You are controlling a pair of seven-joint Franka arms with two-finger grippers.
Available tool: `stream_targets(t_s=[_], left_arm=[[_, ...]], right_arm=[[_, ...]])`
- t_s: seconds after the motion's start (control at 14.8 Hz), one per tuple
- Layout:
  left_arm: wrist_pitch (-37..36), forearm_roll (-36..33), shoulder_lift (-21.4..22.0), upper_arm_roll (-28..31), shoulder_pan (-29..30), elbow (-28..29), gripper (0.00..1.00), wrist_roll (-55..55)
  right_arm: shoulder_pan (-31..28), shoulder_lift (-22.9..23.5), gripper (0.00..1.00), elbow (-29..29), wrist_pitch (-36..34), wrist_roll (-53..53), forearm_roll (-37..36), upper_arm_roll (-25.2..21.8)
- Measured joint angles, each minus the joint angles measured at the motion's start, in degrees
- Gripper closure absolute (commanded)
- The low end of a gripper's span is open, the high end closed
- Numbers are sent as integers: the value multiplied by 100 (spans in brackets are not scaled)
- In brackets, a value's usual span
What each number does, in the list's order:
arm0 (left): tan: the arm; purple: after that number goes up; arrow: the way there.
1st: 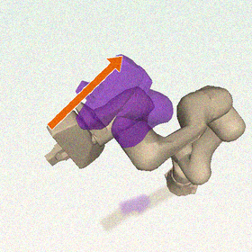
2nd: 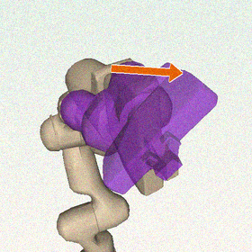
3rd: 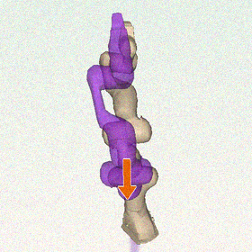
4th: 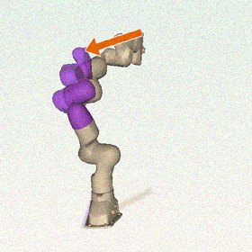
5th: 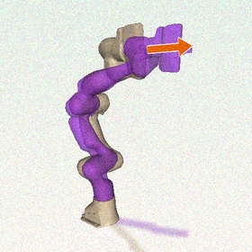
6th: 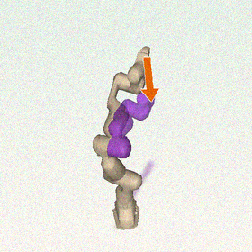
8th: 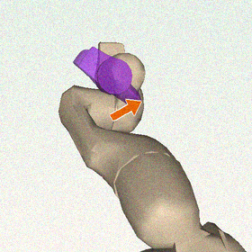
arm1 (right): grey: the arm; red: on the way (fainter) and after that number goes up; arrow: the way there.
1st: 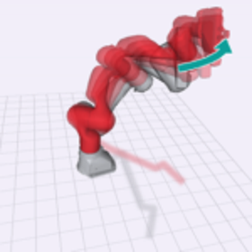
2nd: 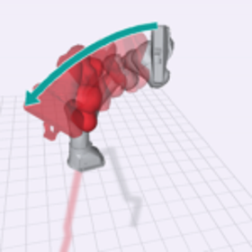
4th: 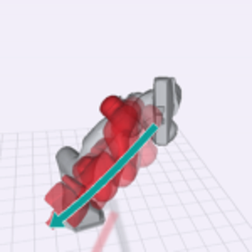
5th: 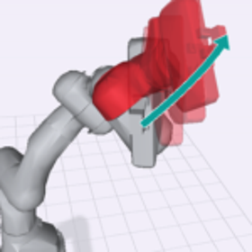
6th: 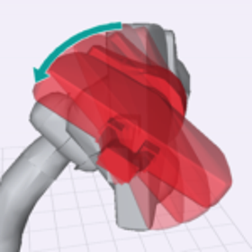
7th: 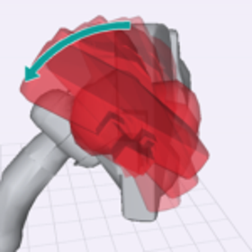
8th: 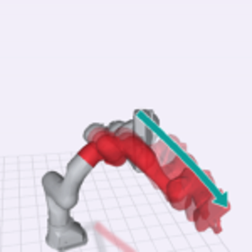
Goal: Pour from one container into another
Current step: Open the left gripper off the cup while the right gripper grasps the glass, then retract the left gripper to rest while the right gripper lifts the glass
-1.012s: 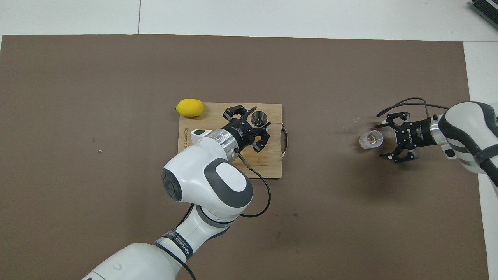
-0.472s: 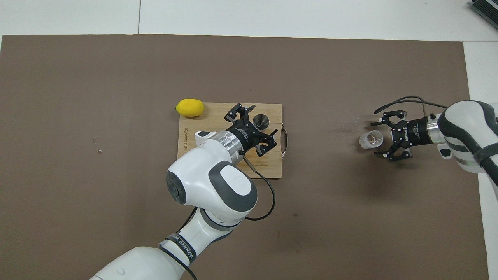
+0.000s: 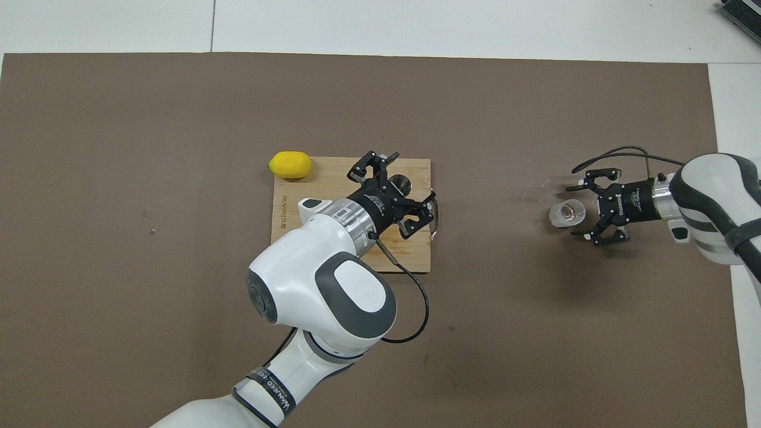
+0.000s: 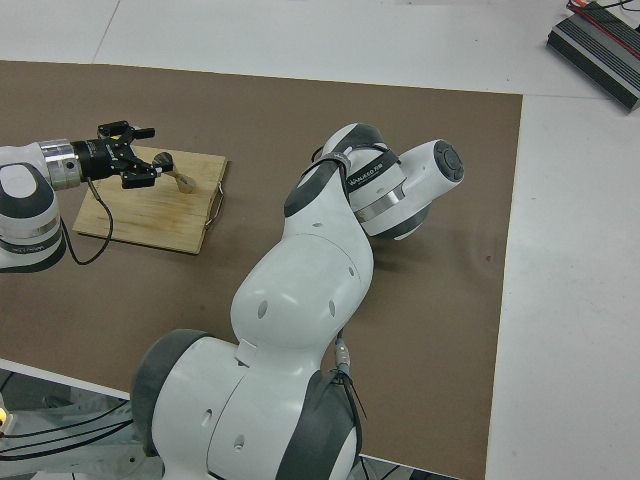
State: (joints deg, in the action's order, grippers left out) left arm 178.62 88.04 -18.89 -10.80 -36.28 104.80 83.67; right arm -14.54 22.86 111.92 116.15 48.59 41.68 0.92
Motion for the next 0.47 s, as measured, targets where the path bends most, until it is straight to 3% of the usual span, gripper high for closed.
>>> stream_targets(t_s=[0.27, 0.47], left_arm=[[-1123, -1036, 73, 64, 762, -7, 0, -12], [-2057, -2249, 110, 78, 1260, -22, 0, -14]], right_arm=[[4, -14, 2, 34, -1, 0, 28, 7], [79, -28, 4, 88, -4, 0, 146, 9]])
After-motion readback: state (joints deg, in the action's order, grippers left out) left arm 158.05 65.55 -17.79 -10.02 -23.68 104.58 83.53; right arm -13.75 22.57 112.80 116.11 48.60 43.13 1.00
